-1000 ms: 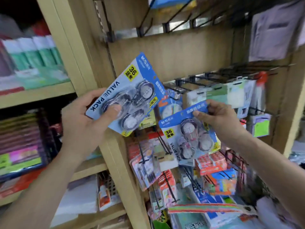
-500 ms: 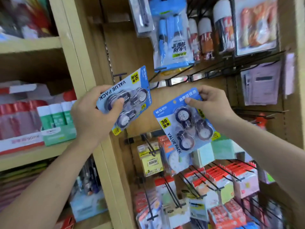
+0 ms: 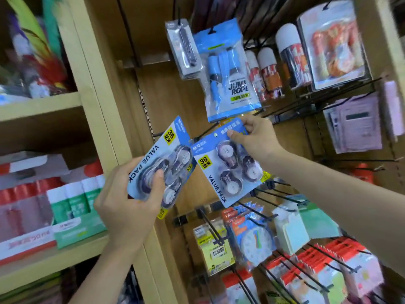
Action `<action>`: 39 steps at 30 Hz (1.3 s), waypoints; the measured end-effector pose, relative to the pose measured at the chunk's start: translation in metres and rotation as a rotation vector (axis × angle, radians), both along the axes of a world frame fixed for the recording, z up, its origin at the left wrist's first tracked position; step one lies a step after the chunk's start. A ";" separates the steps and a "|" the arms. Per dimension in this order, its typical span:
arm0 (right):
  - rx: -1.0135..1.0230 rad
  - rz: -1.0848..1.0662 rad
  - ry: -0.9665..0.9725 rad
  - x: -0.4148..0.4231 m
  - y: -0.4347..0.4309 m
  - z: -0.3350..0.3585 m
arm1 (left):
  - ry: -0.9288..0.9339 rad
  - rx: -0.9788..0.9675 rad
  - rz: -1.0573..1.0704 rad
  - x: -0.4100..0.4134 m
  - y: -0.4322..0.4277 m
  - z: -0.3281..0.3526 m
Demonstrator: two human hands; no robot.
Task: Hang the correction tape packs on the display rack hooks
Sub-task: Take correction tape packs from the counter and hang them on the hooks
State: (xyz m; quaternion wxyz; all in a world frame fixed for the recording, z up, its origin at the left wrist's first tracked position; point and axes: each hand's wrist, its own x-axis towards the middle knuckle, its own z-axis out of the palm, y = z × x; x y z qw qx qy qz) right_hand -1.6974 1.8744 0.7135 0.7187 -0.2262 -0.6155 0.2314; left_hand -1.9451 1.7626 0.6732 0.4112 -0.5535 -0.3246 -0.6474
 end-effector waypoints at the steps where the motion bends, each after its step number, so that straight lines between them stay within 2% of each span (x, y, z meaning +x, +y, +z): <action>1: -0.009 0.017 0.024 -0.001 0.000 -0.002 | 0.003 0.004 0.000 0.000 0.000 0.000; 6: -0.040 0.069 0.094 -0.002 -0.001 -0.011 | -0.015 0.041 -0.010 -0.001 -0.001 -0.001; 16: -0.096 -0.117 0.018 -0.020 0.033 -0.013 | 0.013 0.102 0.008 0.001 0.000 -0.003; 26: -0.294 -0.196 -0.026 -0.060 0.094 -0.008 | 0.009 0.097 0.020 -0.001 0.000 -0.003; 36: -0.400 -0.280 -0.195 -0.068 0.114 0.000 | 0.051 0.065 0.041 -0.002 0.002 -0.002; 39: -0.367 -0.279 -0.046 -0.071 0.104 -0.012 | 0.068 0.061 0.045 -0.003 0.004 -0.002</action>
